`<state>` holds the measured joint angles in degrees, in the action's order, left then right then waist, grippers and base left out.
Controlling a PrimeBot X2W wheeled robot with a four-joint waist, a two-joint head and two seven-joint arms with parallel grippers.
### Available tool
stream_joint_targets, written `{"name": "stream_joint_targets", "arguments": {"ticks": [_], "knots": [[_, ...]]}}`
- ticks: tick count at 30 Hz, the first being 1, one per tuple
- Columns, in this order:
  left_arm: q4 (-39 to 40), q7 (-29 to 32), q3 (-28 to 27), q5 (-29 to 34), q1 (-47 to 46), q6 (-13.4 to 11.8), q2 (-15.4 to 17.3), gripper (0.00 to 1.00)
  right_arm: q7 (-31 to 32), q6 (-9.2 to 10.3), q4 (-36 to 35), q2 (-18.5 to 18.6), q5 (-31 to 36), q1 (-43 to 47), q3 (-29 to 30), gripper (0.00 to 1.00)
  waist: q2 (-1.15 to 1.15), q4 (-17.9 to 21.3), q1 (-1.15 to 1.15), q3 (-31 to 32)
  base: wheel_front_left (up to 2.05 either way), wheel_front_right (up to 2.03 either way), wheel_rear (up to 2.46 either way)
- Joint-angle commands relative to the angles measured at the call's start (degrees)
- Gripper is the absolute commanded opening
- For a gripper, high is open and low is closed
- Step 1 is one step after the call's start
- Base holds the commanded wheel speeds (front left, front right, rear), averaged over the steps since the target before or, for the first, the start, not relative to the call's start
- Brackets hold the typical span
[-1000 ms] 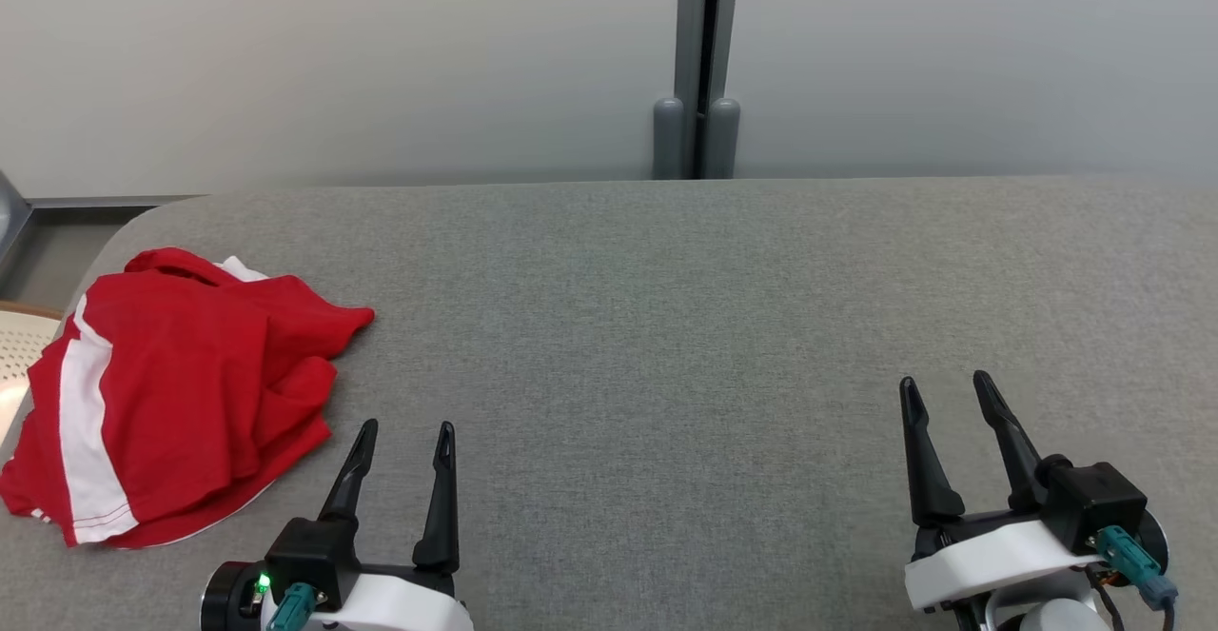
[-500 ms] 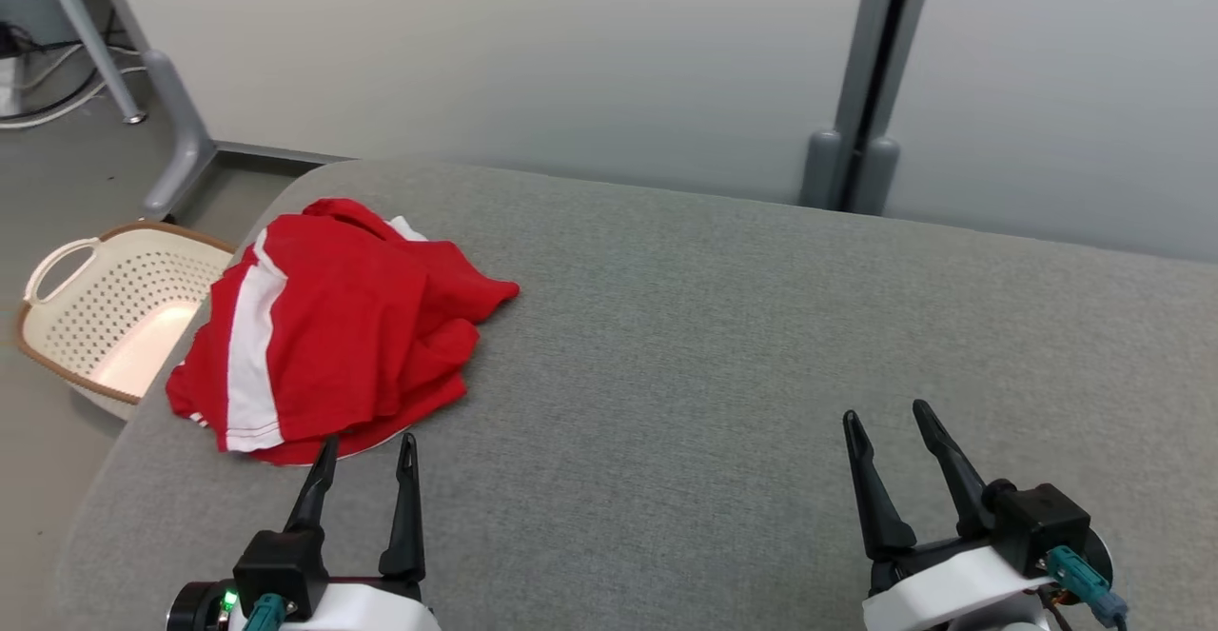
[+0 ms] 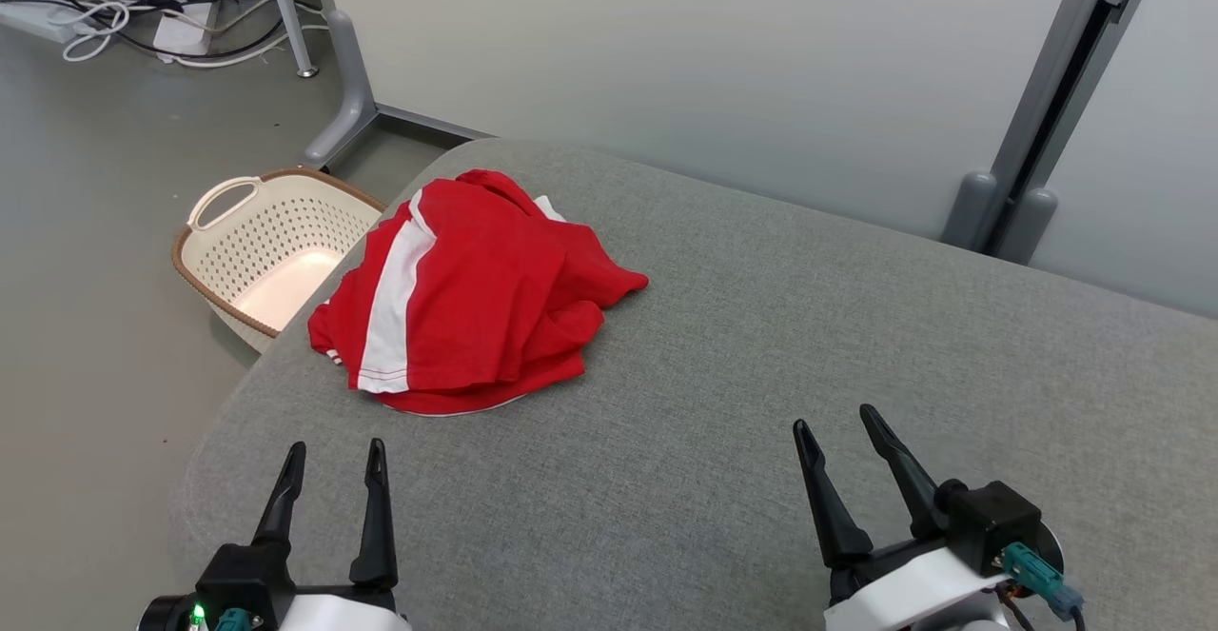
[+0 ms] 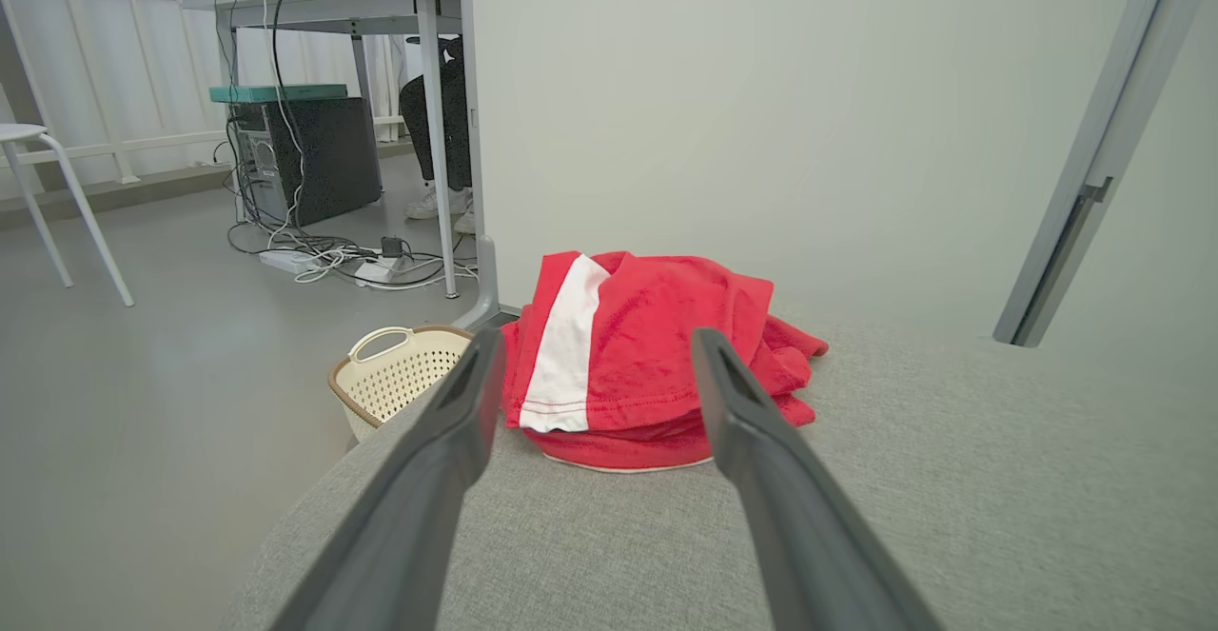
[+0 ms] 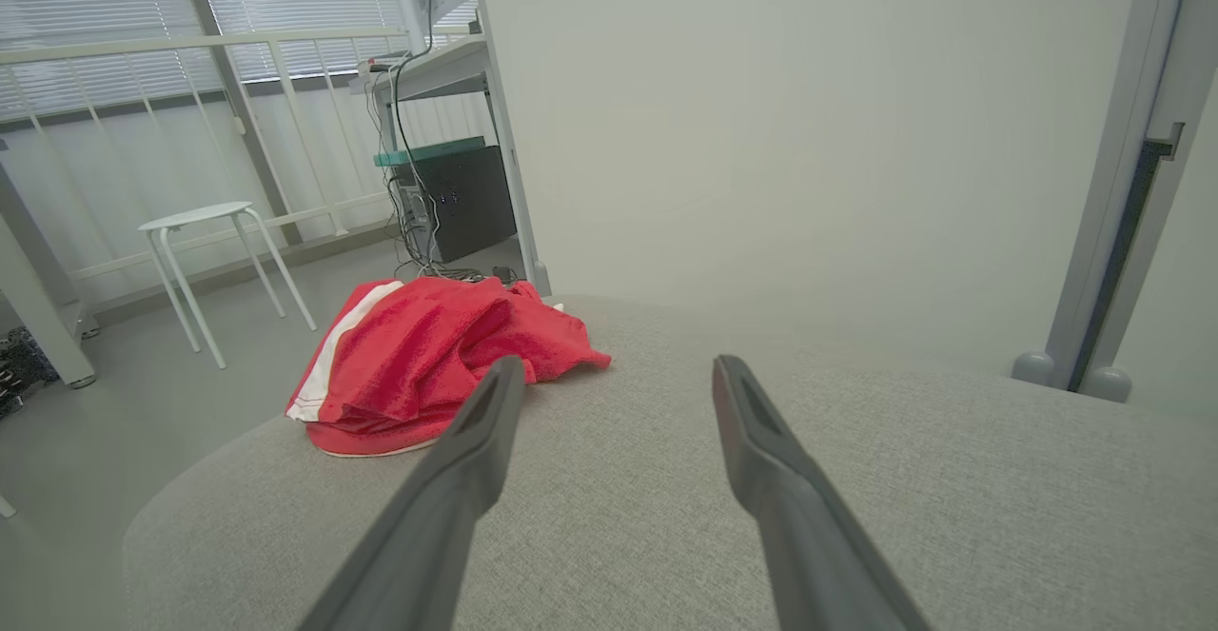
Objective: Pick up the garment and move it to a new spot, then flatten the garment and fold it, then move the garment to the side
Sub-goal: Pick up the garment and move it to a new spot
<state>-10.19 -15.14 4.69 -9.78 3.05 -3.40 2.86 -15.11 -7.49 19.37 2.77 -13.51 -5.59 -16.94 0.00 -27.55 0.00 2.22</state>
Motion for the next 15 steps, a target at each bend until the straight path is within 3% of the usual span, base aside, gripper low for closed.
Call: {"name": "stream_joint_targets", "arguments": {"ticks": [1,11,15], "knots": [[0.47,-0.02,-0.17,0.17,0.12,0.59,0.07,1.00,-0.08,0.00,0.30,0.22,-0.01,-0.66,-0.31,1.00,0.00,-0.45,0.00,-0.56,0.00,0.00,0.00],[-0.33,-0.03,-1.25,-2.01,-0.84,0.49,0.14,1.00,-0.08,0.00,1.11,0.20,-0.20,-1.14,0.29,1.00,0.00,-0.46,0.00,-1.12,0.00,0.00,0.00],[-1.25,-0.02,-2.05,-1.26,-2.06,2.01,0.07,1.00,-0.08,0.00,0.57,0.19,0.84,-0.27,2.13,1.00,0.00,-0.17,0.00,-1.78,0.00,0.00,0.00]]}}
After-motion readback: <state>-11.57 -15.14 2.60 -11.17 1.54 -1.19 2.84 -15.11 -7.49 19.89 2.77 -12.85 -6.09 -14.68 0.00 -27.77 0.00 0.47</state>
